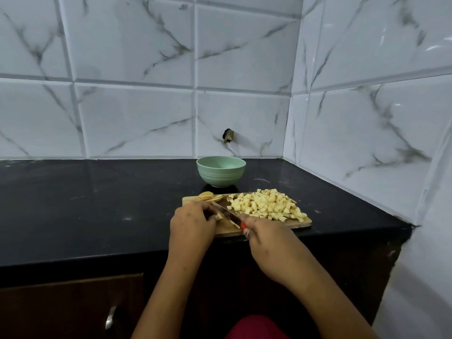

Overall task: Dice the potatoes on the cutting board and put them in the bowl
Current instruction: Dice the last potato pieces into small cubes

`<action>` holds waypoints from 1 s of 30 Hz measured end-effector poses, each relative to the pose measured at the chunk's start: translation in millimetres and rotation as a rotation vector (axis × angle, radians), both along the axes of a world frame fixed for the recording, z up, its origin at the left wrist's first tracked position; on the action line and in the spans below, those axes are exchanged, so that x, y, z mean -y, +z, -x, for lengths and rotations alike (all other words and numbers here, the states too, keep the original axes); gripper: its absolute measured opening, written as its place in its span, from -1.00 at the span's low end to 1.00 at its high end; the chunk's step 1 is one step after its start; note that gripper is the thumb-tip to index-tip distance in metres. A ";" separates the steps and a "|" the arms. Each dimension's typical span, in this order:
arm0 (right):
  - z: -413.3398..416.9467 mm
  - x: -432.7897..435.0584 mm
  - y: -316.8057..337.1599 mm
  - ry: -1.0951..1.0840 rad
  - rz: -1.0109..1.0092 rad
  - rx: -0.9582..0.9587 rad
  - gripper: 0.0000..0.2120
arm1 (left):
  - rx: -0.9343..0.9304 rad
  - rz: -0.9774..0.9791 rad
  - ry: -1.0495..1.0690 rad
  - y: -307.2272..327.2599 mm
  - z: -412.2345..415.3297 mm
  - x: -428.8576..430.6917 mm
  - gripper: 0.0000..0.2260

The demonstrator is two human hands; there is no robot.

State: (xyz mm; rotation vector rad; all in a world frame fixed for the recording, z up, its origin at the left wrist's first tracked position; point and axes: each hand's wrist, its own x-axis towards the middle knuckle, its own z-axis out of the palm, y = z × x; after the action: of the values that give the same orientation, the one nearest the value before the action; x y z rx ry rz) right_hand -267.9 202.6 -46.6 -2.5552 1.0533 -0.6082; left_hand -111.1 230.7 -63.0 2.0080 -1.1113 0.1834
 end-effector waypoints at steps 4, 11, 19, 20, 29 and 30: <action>-4.0 -9.1 -4.3 -0.042 0.082 -0.034 -0.55 | 0.040 0.026 0.014 -3.3 3.8 0.9 -0.87; -7.1 -18.3 -5.0 -0.053 0.128 -0.070 -0.50 | 0.069 0.036 0.028 -3.6 4.9 2.7 -0.85; -20.0 -17.7 -3.5 -0.041 0.129 -0.150 -0.49 | 0.082 0.000 0.060 -3.6 3.6 6.5 -0.88; -22.4 -16.5 -2.3 -0.041 0.135 -0.160 -0.50 | 0.074 -0.010 0.062 -3.0 3.8 6.4 -0.89; -29.6 -23.0 -7.4 -0.082 0.233 -0.299 -0.41 | 0.002 0.052 0.073 -4.2 2.8 2.2 -0.93; -28.6 -25.4 -10.3 -0.083 0.235 -0.309 -0.38 | 0.005 0.057 0.072 -4.3 3.2 2.0 -0.93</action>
State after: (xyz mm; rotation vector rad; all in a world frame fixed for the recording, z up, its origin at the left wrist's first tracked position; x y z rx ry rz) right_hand -239.3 228.0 -56.9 -2.8902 1.2591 -0.3826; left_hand -114.3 228.7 -67.3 1.9991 -1.0270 0.2547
